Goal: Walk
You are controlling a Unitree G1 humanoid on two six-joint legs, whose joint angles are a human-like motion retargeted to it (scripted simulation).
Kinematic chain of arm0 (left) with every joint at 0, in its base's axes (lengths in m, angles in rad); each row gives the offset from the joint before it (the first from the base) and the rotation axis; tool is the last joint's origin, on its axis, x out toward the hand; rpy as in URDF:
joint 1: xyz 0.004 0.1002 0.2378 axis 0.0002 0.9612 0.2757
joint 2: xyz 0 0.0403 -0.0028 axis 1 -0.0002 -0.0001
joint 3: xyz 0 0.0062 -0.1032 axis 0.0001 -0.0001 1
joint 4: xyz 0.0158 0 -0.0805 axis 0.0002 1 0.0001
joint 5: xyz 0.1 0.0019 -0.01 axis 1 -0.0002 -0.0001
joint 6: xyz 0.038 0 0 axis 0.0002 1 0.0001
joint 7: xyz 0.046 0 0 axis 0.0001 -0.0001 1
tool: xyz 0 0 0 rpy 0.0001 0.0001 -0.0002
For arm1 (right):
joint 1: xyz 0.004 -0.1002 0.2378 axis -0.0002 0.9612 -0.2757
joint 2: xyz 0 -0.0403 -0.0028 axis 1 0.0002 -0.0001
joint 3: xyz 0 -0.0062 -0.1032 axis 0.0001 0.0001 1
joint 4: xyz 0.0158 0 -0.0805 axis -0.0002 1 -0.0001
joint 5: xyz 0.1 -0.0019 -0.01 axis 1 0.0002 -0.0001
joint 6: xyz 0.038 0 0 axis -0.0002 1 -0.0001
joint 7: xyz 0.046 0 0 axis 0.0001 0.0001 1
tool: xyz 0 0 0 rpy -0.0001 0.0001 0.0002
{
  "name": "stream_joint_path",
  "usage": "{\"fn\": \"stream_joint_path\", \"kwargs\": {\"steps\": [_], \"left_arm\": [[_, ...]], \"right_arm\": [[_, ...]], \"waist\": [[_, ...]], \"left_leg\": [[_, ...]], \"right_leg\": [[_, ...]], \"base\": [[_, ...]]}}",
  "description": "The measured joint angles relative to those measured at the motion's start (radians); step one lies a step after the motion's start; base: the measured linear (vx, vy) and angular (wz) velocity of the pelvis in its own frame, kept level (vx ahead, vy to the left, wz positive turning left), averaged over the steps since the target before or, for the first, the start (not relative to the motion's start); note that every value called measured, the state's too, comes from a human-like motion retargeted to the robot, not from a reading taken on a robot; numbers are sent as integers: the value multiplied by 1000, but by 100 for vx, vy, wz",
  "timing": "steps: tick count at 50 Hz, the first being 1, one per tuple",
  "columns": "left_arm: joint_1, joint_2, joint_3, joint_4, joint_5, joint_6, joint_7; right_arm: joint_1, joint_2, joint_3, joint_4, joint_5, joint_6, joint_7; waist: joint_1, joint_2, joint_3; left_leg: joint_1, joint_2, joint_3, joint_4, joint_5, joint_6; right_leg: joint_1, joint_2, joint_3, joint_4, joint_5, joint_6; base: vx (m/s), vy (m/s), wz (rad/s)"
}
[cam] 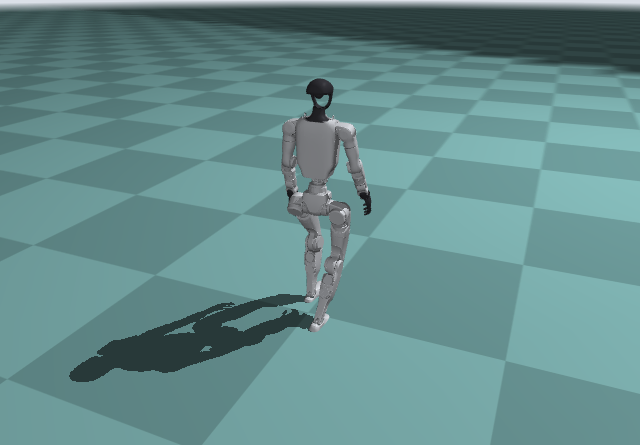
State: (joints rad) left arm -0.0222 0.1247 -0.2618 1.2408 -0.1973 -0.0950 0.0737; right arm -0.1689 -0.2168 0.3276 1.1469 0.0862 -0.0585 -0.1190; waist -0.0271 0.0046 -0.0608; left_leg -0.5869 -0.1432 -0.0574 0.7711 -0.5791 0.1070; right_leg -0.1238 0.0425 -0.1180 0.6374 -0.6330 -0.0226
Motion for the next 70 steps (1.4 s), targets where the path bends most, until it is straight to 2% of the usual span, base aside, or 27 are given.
{"fn": "stream_joint_path", "kwargs": {"steps": [5,10,13,16,20,25,28,32,35,38,42,45,47,50,52,55,60,65,70], "left_arm": [[-20,9,1,27,5,13,-11],[-70,26,-8,22,15,25,-19],[-109,39,-13,9,26,27,-12],[-156,48,-5,-8,27,30,3],[-209,50,5,-42,23,22,21],[-242,48,1,-90,33,-2,20],[-238,43,-8,-109,46,-12,18],[-215,24,-16,-108,55,-11,3],[-164,9,-24,-75,57,-5,-16],[-105,5,-36,-27,60,5,-39],[-54,12,-46,15,65,21,-61],[-42,24,-49,13,59,30,-55],[-31,27,-48,3,52,27,-43],[-36,38,-35,-22,33,21,-25],[-30,38,-27,-39,20,11,-14],[-20,34,-19,-54,8,-6,-5],[-3,28,-16,-62,15,-17,-8],[17,17,-17,-50,35,-11,-17],[14,23,-13,-11,58,5,-35]], "right_arm": [[61,16,-8,73,-8,16,41],[90,19,-22,113,-10,28,85],[95,16,-30,109,-14,26,88],[97,9,-39,94,-11,23,83],[108,5,-54,76,0,29,74],[128,6,-83,80,14,42,73],[148,12,-89,87,17,42,77],[164,16,-91,105,31,37,82],[175,14,-88,118,43,28,79],[173,4,-78,120,51,21,71],[148,-15,-61,97,54,20,62],[115,-30,-52,71,39,20,49],[98,-37,-40,54,26,17,36],[46,-50,-28,26,11,16,24],[18,-54,-19,4,8,11,16],[-18,-57,-10,-30,11,0,4],[-55,-50,-8,-68,8,-13,-1],[-52,-34,2,-66,-4,-11,5],[-8,-12,11,-15,-28,0,33]], "waist": [[-18,-45,-8],[-62,-135,-3],[-91,-138,7],[-116,-119,22],[-134,-79,39],[-113,-7,35],[-106,-2,35],[-94,31,29],[-92,64,31],[-89,103,33],[-69,166,39],[-44,163,41],[-21,155,46],[1,117,50],[11,98,56],[17,71,58],[4,23,30],[1,15,10],[-2,-26,-5]], "left_leg": [[78,-62,23,34,-16,37],[202,-177,55,-91,-8,88],[268,-186,48,-141,-16,97],[339,-170,34,-203,-19,90],[414,-131,9,-263,-29,76],[464,-46,-19,-288,-69,67],[471,-41,-31,-219,-128,68],[496,-6,-57,-117,-193,50],[511,33,-71,3,-202,14],[488,95,-67,188,-138,-54],[363,219,-49,515,35,-138],[237,287,-11,688,74,-104],[165,319,10,743,26,-62],[50,310,44,699,-48,3],[1,288,60,603,-84,21],[-42,234,76,395,-102,19],[-54,104,56,-29,-29,-15],[-46,60,33,-82,5,-23],[24,1,54,-32,33,3]], "right_leg": [[6,-69,25,198,18,40],[-131,-244,57,611,212,98],[-242,-310,44,759,223,60],[-347,-331,17,754,164,23],[-441,-292,-35,539,124,30],[-465,-129,-58,56,214,102],[-484,-96,-39,-8,220,119],[-454,-44,-47,7,263,97],[-413,-3,-57,66,274,68],[-360,53,-74,93,256,32],[-273,153,-101,23,223,-28],[-222,175,-93,-24,196,-49],[-197,181,-84,-24,174,-50],[-138,162,-60,-88,167,-34],[-105,149,-46,-111,157,-23],[-58,124,-28,-149,143,-9],[-18,55,-23,-197,119,1],[-11,28,-20,-110,45,-5],[4,-41,-6,52,-23,10]], "base": [[2,3,5],[0,6,9],[0,0,0],[1,1,-6],[3,-1,-2],[5,-2,-12],[2,0,0],[7,-2,0],[7,-2,2],[2,-1,0],[0,0,0],[0,0,0],[0,0,0],[0,0,0],[3,2,-6],[6,3,-11],[1,1,-1],[1,0,-1],[6,3,-4]]}}
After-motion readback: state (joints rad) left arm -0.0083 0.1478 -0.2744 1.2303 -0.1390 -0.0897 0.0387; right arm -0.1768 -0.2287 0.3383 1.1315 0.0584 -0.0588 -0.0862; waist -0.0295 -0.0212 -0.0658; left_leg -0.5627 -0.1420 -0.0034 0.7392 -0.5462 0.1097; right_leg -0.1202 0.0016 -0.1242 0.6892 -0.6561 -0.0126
